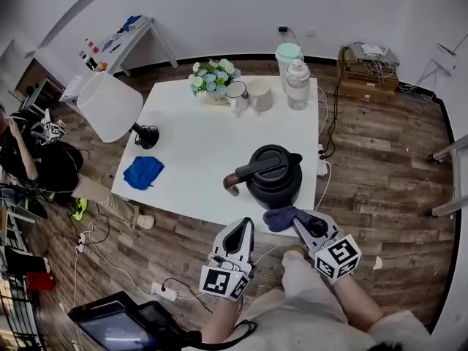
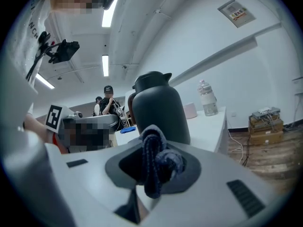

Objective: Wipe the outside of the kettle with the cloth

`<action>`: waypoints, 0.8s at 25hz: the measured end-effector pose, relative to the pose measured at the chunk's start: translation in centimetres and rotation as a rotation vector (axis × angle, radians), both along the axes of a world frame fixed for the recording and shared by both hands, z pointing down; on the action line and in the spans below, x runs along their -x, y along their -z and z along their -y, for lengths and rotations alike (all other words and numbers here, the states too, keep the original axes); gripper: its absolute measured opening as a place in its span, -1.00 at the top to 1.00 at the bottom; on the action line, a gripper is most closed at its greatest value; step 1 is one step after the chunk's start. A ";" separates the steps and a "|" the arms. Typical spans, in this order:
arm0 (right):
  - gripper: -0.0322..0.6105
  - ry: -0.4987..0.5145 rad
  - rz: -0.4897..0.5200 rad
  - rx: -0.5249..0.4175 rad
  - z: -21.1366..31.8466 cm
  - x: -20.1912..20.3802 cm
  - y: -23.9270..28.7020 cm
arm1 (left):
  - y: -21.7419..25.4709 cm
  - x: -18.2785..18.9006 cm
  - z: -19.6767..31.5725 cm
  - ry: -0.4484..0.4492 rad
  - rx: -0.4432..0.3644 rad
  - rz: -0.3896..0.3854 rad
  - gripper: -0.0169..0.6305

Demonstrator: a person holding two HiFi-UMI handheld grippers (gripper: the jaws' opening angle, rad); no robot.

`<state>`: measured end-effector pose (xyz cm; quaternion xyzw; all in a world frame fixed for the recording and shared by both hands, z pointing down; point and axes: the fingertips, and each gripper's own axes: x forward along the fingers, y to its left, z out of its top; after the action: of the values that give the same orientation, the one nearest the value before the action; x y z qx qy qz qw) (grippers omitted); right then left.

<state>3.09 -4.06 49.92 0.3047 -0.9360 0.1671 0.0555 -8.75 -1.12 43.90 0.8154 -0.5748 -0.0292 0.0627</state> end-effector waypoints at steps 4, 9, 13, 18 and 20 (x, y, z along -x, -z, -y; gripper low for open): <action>0.70 0.008 0.008 -0.003 -0.5 -0.5 1.1 | 0.8 0.3 -0.7 0.003 0.008 0.001 0.92; 0.70 0.059 0.114 -0.079 -1.7 -1.0 6.7 | 2.8 0.1 -0.5 -0.006 -0.007 -0.013 0.92; 0.70 0.099 0.216 -0.203 -2.5 -1.7 12.8 | 4.1 -0.5 0.0 -0.018 -0.022 -0.024 0.92; 0.70 0.015 0.265 -0.250 0.6 -3.1 15.3 | 4.3 -0.9 0.2 -0.017 -0.020 -0.024 0.92; 0.70 -0.032 0.244 -0.214 2.1 -3.4 13.5 | 4.1 -0.8 0.2 -0.004 -0.020 -0.019 0.92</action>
<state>6.53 -6.15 36.47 0.3013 -0.9433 0.1030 -0.0939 -7.93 -1.29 39.82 0.8167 -0.5723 -0.0428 0.0602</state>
